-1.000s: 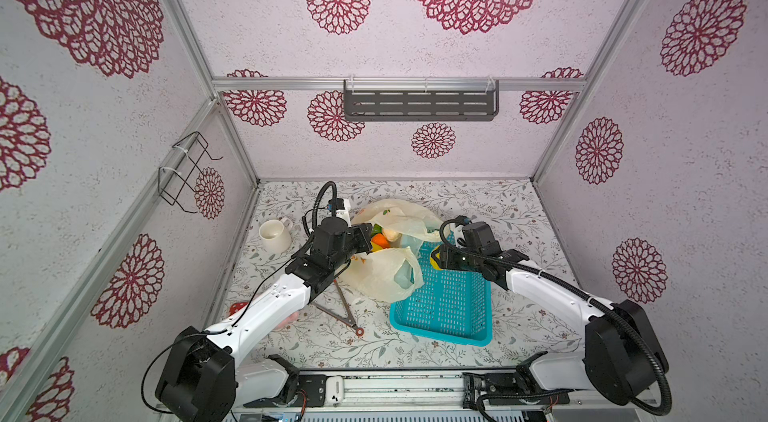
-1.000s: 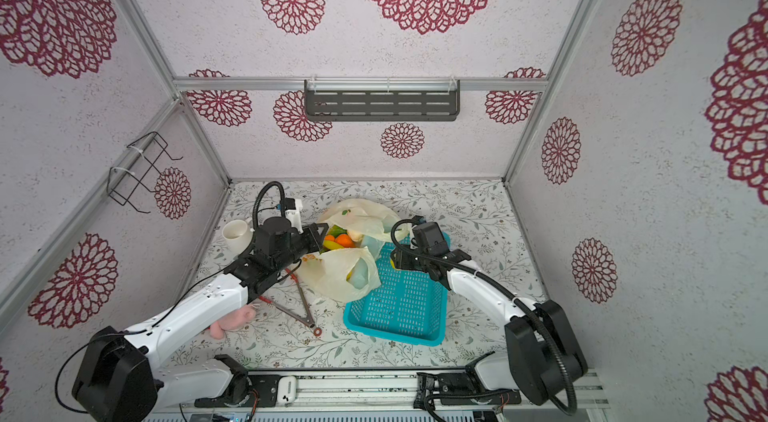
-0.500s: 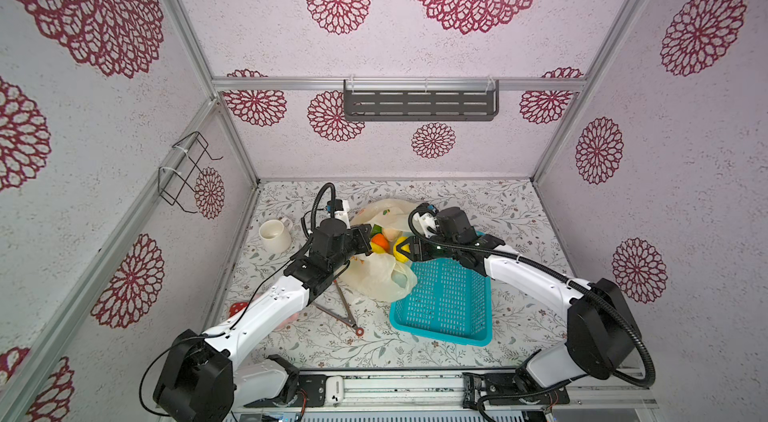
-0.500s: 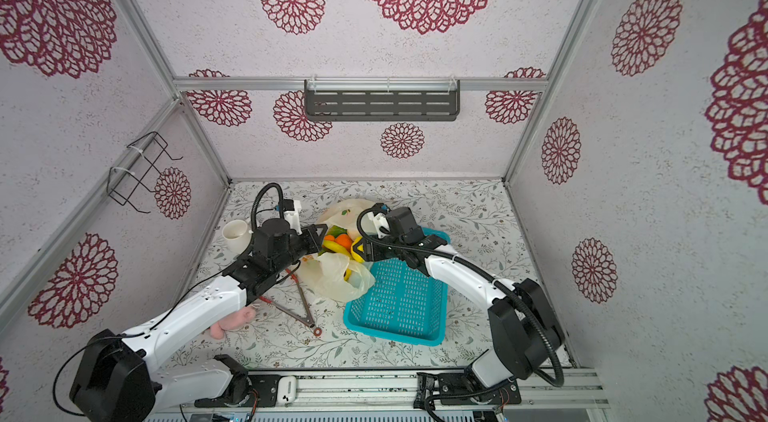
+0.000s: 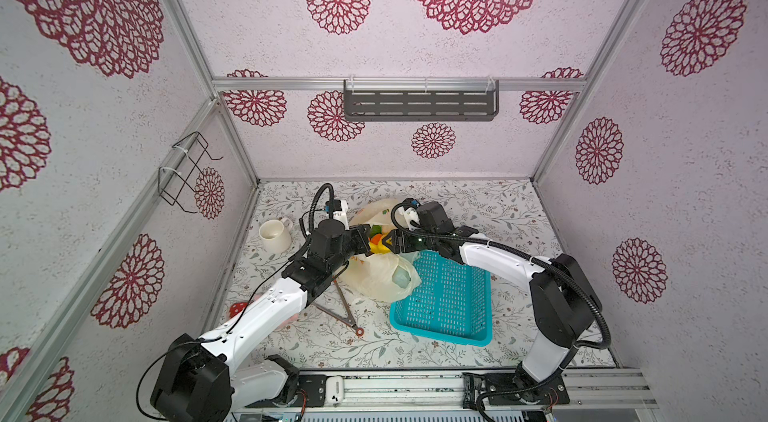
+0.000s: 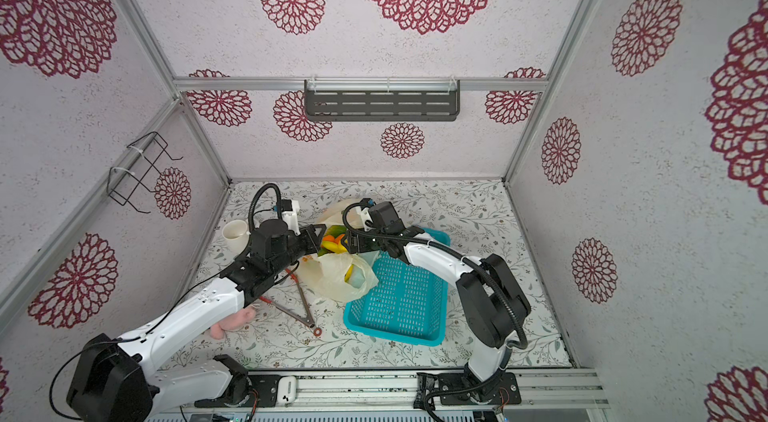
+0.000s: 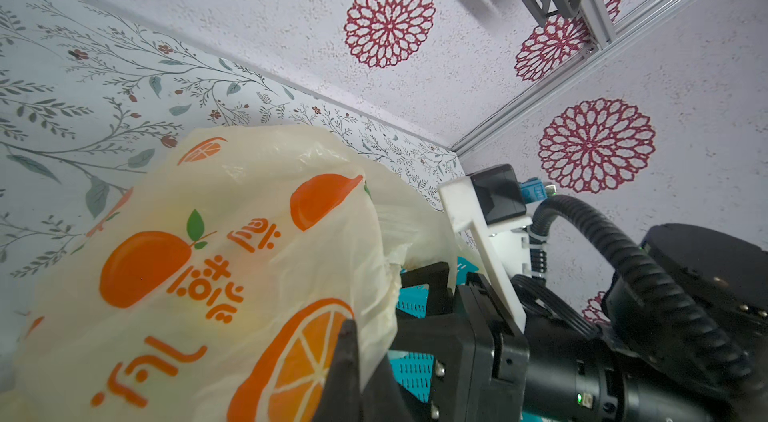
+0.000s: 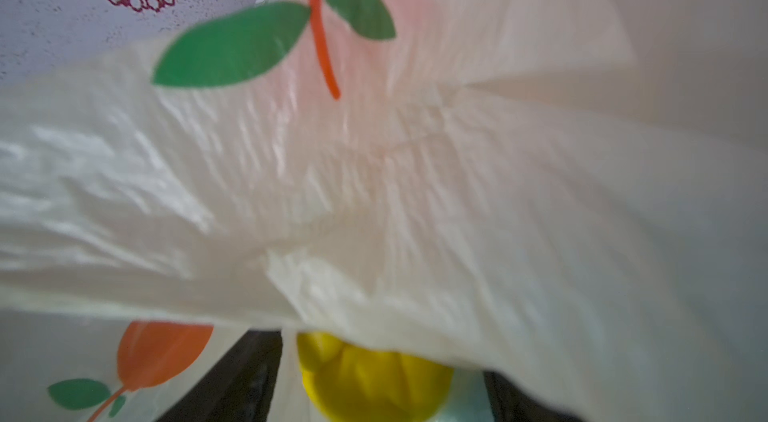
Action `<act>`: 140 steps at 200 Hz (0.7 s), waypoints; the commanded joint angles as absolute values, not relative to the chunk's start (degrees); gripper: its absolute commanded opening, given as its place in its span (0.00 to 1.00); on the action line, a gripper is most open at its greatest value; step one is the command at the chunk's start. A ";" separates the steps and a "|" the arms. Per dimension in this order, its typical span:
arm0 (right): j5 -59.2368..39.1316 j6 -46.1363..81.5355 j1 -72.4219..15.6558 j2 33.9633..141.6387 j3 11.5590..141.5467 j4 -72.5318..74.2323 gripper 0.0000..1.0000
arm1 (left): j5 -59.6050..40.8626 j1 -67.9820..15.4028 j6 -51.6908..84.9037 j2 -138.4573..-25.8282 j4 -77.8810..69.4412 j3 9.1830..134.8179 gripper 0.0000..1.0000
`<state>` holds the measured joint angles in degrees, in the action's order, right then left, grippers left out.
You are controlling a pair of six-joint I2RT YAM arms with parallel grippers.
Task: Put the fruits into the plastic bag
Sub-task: 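Carry the yellow pepper with the right gripper and release it into the bag, then open the left gripper to release the bag while the right gripper withdraws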
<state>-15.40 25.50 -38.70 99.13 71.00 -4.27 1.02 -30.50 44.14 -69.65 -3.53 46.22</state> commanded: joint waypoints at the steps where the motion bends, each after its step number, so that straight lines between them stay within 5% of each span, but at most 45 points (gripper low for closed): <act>1: -11.86 24.81 -38.94 94.53 70.97 -4.63 0.80 | 2.09 -31.03 43.68 -68.47 -3.43 45.62 0.00; 128: -1.37 23.77 -34.19 77.42 65.91 -8.99 0.80 | -4.30 -31.20 41.36 -76.66 -7.73 51.42 0.00; 140: -0.80 25.11 -32.34 75.61 64.45 -9.52 0.80 | -5.01 -31.44 41.31 -78.94 -7.27 53.40 0.07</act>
<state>-4.40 24.60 -35.29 79.53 66.26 -7.44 -2.35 -30.63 42.65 -75.81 -4.93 49.41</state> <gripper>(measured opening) 0.802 0.042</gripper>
